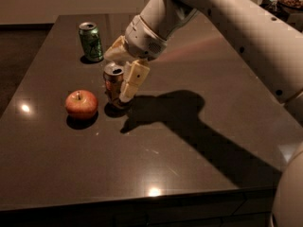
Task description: Move orange can near apple
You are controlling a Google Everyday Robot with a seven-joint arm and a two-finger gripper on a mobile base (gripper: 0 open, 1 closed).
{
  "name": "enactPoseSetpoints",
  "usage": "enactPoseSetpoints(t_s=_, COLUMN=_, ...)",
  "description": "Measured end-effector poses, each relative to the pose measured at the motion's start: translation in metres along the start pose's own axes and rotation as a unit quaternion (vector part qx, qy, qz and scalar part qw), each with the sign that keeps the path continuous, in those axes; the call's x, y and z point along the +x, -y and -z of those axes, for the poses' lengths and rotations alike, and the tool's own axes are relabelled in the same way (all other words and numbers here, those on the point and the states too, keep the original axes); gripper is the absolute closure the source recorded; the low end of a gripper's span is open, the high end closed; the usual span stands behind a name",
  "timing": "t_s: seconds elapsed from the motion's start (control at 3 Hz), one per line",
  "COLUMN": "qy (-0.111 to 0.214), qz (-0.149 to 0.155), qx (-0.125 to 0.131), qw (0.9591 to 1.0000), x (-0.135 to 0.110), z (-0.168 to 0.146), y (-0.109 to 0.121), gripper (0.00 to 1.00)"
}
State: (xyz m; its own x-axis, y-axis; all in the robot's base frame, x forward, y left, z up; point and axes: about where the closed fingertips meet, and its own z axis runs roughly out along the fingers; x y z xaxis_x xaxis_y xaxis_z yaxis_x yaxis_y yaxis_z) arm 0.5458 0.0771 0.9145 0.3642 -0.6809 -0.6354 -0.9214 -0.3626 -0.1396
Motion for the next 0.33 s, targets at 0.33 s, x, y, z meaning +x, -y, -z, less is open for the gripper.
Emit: enactPoseSetpoints(t_s=0.33, qy=0.000, qz=0.000, qx=0.000, qw=1.0000, x=0.0000, z=-0.0001, y=0.0000, gripper=0.00)
